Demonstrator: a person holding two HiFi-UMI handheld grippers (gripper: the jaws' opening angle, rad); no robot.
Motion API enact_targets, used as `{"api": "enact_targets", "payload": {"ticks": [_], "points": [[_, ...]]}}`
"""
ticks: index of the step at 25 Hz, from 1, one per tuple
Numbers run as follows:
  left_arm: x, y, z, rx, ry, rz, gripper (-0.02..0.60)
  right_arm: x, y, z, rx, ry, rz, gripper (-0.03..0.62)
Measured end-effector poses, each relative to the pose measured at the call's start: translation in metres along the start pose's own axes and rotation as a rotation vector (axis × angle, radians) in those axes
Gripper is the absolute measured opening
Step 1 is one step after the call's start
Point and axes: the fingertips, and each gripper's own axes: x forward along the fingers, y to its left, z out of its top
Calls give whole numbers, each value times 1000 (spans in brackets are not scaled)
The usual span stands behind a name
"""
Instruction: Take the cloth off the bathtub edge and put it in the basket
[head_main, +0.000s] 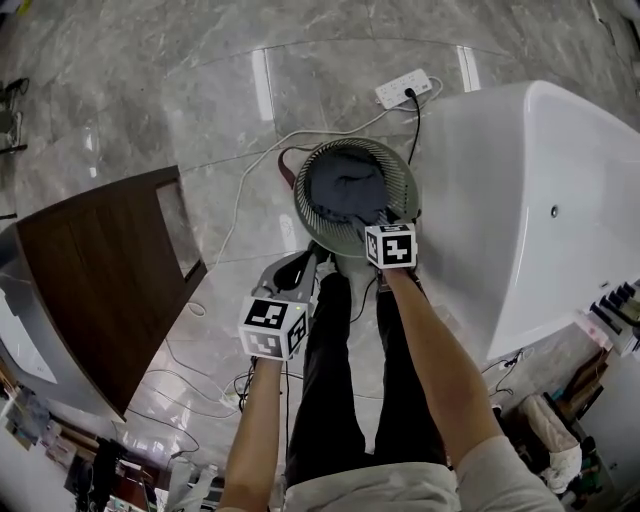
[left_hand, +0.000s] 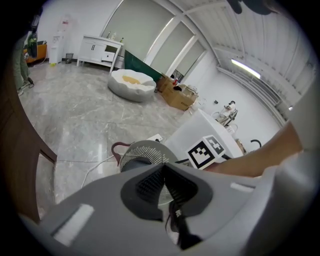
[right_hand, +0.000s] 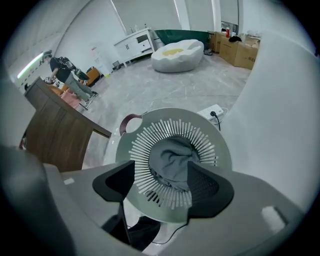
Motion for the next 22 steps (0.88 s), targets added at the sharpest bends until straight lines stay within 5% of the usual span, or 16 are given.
{"api": "enact_targets", "payload": {"ticks": [11, 22], "points": [[-18, -12, 7, 40, 24, 24, 58, -57, 7, -19, 15, -21, 47, 307], [-82, -98, 21, 155, 39, 41, 58, -220, 16, -36, 36, -200, 93, 307]]}}
